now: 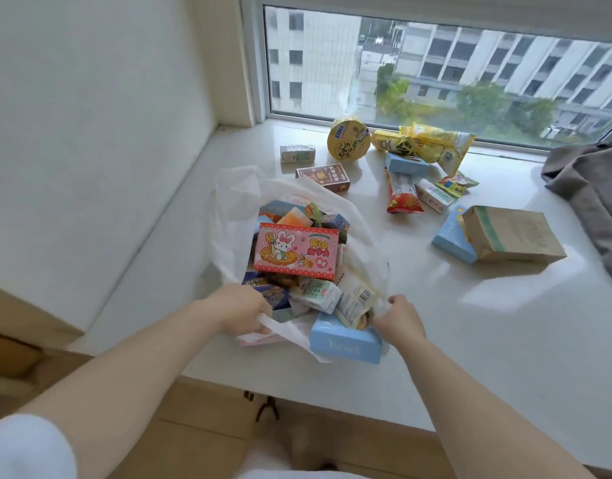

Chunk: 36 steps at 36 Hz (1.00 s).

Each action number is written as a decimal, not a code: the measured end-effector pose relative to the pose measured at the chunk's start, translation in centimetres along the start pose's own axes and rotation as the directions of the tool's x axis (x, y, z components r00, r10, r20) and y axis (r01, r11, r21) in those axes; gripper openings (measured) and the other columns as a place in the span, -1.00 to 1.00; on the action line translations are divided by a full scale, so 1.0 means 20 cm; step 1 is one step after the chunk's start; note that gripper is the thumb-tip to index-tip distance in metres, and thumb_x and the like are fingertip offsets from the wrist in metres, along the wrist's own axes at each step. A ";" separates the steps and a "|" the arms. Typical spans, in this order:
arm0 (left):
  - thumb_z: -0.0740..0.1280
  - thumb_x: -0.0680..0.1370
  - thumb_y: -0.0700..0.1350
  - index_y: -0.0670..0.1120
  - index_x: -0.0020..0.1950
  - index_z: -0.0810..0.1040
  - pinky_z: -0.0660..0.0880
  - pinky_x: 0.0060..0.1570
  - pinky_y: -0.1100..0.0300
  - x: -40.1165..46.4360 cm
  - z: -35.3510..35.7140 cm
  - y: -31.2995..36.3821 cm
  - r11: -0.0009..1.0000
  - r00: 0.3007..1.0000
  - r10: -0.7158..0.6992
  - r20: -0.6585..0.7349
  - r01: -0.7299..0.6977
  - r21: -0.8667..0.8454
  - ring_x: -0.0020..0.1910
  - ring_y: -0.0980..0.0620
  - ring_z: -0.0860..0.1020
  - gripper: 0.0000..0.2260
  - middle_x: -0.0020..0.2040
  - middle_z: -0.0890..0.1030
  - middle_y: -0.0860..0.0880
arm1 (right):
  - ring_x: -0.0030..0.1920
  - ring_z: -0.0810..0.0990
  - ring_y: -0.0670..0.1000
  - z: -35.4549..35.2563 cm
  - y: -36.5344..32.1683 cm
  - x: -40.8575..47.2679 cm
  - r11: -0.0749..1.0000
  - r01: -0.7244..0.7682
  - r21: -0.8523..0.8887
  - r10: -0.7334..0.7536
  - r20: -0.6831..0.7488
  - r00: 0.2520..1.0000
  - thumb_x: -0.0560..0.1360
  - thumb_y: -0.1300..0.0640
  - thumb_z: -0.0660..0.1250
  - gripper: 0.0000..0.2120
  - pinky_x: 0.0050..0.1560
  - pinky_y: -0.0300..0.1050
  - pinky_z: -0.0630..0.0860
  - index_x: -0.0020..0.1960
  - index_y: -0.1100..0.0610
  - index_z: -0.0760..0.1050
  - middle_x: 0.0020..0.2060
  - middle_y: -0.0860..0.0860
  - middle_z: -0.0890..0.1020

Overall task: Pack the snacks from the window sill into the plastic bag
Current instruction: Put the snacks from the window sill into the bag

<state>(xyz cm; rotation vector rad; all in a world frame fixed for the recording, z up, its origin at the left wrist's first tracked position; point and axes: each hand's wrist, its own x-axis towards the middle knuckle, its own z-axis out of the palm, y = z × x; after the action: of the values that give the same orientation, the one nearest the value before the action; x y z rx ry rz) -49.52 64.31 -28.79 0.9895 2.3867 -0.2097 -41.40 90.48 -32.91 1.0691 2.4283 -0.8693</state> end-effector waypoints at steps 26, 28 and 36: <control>0.08 0.55 0.23 -0.07 -0.39 0.40 0.29 -0.36 0.17 -0.25 0.01 0.10 0.811 0.729 -0.370 -0.576 -0.049 -0.583 -0.37 -0.06 0.45 -0.53 -0.44 0.48 0.00 | -0.40 0.23 0.05 -0.52 -0.02 -0.14 0.759 0.392 0.521 -0.171 -0.420 0.891 0.31 0.02 0.07 -0.76 -0.31 -0.05 0.17 -0.43 0.16 0.26 -0.46 0.09 0.29; 0.01 0.46 0.30 0.00 -0.47 0.28 0.23 -0.43 0.17 -0.26 0.03 0.10 0.814 0.638 -0.392 -0.663 -0.095 -0.573 -0.50 0.02 0.35 -0.53 -0.54 0.37 0.05 | -0.37 0.28 0.09 -0.52 -0.03 -0.18 0.747 0.457 0.483 -0.170 -0.526 0.833 0.29 0.02 0.01 -0.72 -0.33 -0.04 0.17 -0.42 0.21 0.28 -0.47 0.10 0.32; 0.01 0.49 0.20 -0.04 -0.49 0.29 0.04 -0.49 0.35 -0.21 0.05 0.06 0.939 0.522 -0.343 -0.781 0.169 -0.299 -0.58 -0.06 0.28 -0.55 -0.59 0.44 -0.03 | -0.19 0.43 0.16 -0.40 0.03 -0.12 0.920 0.244 0.308 -0.089 -0.441 0.893 0.53 0.09 0.07 -0.69 -0.26 -0.06 0.27 -0.34 0.19 0.33 -0.34 0.11 0.46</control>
<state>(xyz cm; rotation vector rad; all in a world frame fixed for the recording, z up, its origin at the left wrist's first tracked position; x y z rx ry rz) -45.73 62.30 -27.26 0.6954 3.3436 0.5107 -39.96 94.78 -25.93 1.2973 2.8237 -1.2946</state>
